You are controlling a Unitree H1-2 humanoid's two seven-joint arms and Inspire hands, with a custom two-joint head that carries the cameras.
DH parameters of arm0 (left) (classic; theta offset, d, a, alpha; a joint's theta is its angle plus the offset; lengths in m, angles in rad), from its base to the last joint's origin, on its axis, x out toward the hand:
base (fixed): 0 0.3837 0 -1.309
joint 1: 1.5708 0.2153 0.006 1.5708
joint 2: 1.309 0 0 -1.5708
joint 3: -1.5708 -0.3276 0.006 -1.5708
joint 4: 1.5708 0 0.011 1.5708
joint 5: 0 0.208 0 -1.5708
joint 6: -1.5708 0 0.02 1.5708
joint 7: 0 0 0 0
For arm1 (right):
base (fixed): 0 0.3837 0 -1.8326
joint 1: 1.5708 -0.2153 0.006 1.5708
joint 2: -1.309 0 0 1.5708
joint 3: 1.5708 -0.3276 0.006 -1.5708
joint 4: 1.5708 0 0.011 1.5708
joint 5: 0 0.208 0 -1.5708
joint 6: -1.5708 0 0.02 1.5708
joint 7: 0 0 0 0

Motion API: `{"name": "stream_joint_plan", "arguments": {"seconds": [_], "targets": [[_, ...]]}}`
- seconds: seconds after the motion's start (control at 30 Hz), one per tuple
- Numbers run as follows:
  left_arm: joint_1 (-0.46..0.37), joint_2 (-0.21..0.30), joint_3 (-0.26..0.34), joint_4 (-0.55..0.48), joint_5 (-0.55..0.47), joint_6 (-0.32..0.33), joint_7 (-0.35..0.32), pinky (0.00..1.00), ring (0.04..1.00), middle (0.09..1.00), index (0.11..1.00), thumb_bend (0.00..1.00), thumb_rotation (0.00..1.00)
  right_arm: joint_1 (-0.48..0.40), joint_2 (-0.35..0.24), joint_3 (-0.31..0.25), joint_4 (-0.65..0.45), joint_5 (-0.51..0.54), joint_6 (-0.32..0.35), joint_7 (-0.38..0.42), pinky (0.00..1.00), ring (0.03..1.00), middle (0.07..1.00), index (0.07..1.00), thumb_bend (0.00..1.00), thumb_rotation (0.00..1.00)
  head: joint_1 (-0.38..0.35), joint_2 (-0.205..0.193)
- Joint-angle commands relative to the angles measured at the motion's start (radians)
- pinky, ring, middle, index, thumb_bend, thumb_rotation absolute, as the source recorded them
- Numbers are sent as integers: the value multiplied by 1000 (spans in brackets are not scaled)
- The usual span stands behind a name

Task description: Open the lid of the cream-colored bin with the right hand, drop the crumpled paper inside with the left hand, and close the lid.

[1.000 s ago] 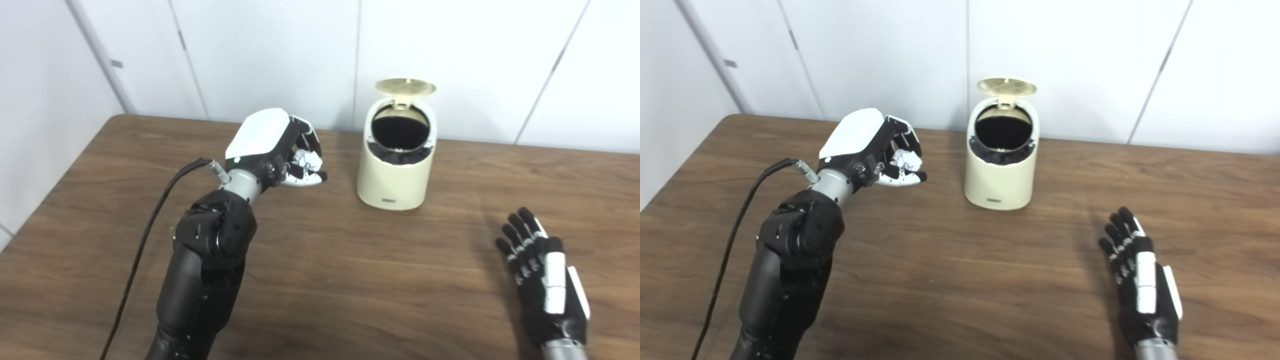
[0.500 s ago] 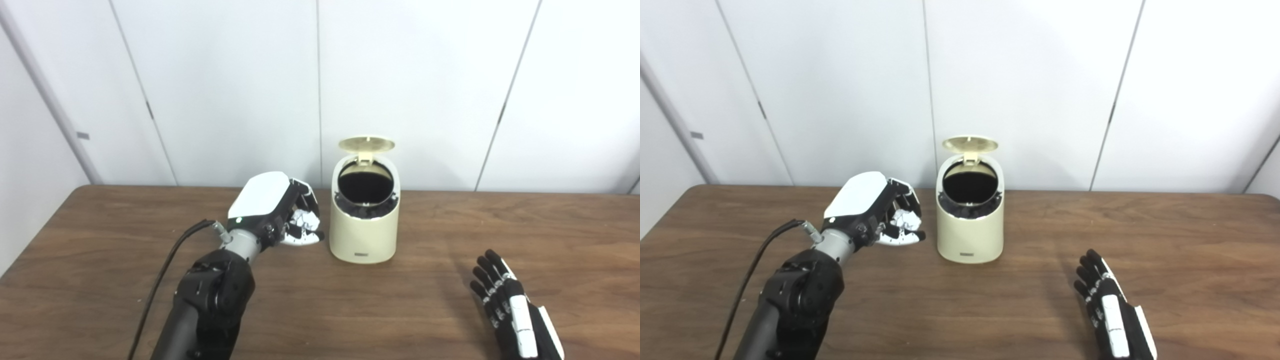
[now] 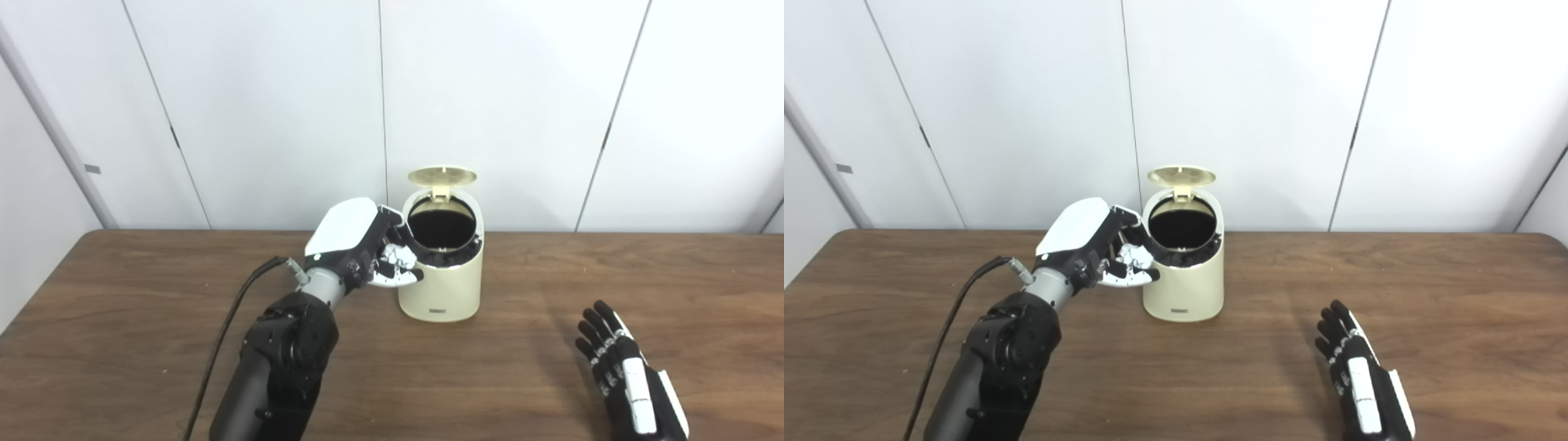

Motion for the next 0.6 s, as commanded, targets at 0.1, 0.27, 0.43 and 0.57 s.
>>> {"name": "stream_joint_plan", "arguments": {"seconds": [0.1, 0.27, 0.43, 0.57], "targets": [[-82, 12, -20, -46, 36, 24, 6, 313, 389, 502, 493, 471, 0, 10, 8, 5, 46, -1, -41, -1, 924, 934, 929, 924, 444, 866, 7, 18], [-99, 29, -35, -61, 48, 33, -11, 287, 377, 502, 507, 467, 0, 3, 7, 2, 53, 7, -39, -1, 933, 938, 930, 923, 439, 877, 11, 24], [-121, 17, -44, -62, 76, 69, -33, 280, 367, 499, 511, 466, 0, -5, 8, 4, 63, 10, -37, 1, 932, 942, 934, 921, 439, 874, 17, 27], [-135, 12, -54, -47, 90, 68, -27, 273, 368, 504, 509, 465, 0, -10, 8, 3, 71, 11, -36, 0, 939, 943, 933, 918, 439, 873, 21, 25]]}}
